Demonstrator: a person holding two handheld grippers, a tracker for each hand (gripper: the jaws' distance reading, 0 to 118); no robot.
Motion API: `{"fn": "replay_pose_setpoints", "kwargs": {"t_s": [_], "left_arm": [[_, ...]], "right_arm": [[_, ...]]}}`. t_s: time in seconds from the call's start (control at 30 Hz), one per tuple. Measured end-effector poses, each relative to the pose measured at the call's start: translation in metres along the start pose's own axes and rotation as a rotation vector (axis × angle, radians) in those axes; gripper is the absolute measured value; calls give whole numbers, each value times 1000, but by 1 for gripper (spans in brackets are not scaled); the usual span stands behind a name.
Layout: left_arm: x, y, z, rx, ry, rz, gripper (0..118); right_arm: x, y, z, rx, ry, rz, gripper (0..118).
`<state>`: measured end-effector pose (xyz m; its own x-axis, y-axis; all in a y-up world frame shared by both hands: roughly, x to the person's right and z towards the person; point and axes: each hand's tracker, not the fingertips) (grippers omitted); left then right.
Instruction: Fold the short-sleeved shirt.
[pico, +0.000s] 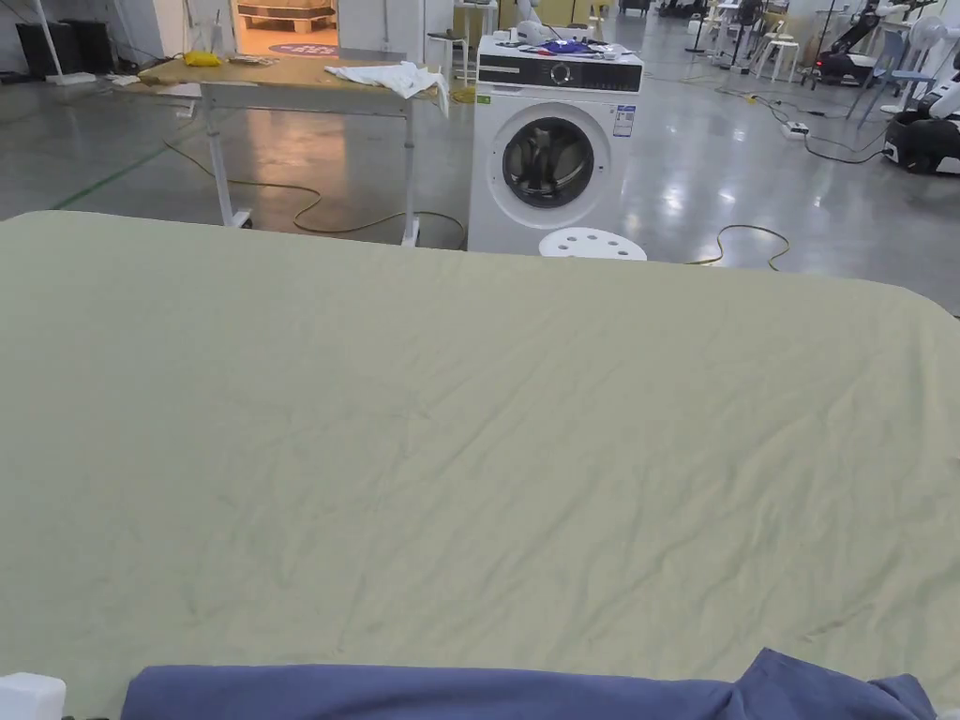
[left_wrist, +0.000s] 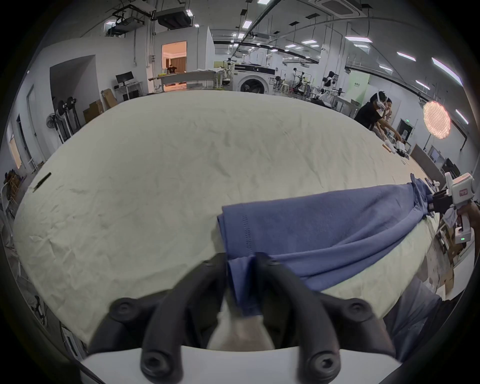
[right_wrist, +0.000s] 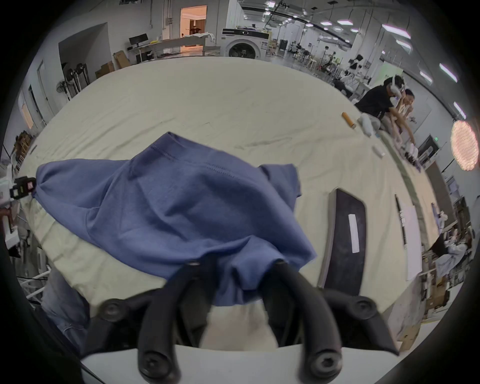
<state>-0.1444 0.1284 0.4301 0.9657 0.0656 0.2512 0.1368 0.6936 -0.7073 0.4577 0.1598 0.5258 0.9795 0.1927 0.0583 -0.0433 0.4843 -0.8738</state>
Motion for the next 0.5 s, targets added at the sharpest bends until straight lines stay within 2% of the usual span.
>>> {"fn": "replay_pose_setpoints", "kwargs": {"t_s": [0.03,0.23,0.37,0.5], "left_arm": [[1,4,4,11,18,-1,66],[17,33,21,205,17,27,68],[37,56,19,305,34,32,68],[65,78,16,450,79,7,67]], "right_arm": [[0,4,8,34,-31,4,67],[-5,38,56,294,-138,-57,67],[-21,61,66,449,-131,-104,67],[-52,80,60,648,-73,-144,67]]}}
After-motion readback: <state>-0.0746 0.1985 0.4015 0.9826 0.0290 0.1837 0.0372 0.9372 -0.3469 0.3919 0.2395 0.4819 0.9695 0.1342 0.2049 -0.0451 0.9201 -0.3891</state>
